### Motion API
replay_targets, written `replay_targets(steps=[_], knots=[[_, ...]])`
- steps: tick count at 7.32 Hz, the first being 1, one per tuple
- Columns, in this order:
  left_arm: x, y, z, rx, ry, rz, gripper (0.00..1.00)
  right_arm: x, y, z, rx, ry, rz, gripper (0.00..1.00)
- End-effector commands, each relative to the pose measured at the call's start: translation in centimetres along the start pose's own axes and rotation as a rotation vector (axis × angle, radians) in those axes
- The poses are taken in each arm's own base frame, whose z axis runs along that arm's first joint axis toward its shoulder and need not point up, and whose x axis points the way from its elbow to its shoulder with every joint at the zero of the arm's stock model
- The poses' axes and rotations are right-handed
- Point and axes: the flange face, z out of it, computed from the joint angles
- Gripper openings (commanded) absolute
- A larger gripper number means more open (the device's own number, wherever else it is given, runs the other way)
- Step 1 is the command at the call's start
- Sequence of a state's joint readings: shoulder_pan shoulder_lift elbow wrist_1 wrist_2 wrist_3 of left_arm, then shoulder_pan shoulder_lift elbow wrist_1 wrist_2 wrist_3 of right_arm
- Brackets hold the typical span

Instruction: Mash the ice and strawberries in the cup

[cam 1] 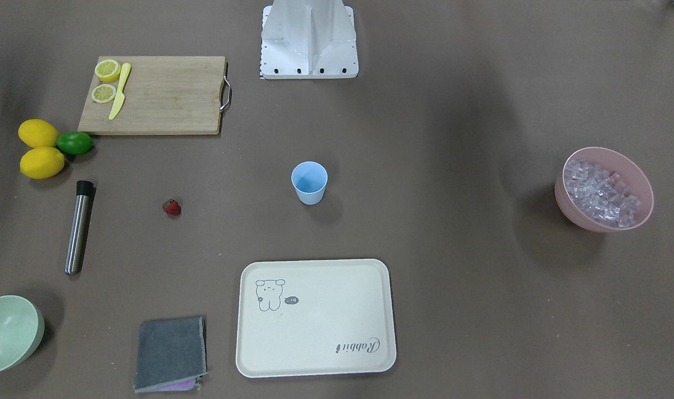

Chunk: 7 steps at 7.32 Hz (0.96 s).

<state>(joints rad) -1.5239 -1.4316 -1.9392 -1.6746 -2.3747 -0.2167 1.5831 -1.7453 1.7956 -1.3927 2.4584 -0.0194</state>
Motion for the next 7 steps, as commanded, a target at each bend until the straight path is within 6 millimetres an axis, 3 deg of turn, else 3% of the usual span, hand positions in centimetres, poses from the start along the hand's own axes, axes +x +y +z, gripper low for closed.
replay_targets(steps=[1, 4, 6, 7], knots=[[0.5, 0.1, 0.6, -0.006, 0.003, 0.017, 0.98, -0.1, 0.0, -0.1, 0.015, -0.002, -0.020, 1.00], [0.3, 1.2, 0.9, -0.019, 0.005, -0.005, 0.97, 1.0, 4.1, 0.9, 0.041, -0.002, -0.048, 1.00], [0.6, 0.6, 0.9, -0.001, 0.003, -0.140, 0.97, 1.3, 4.5, 1.2, 0.035, -0.003, -0.035, 1.00], [2.0, 0.4, 2.1, -0.015, 0.010, -0.235, 0.97, 1.3, 4.6, 1.3, 0.032, -0.004, -0.034, 1.00]])
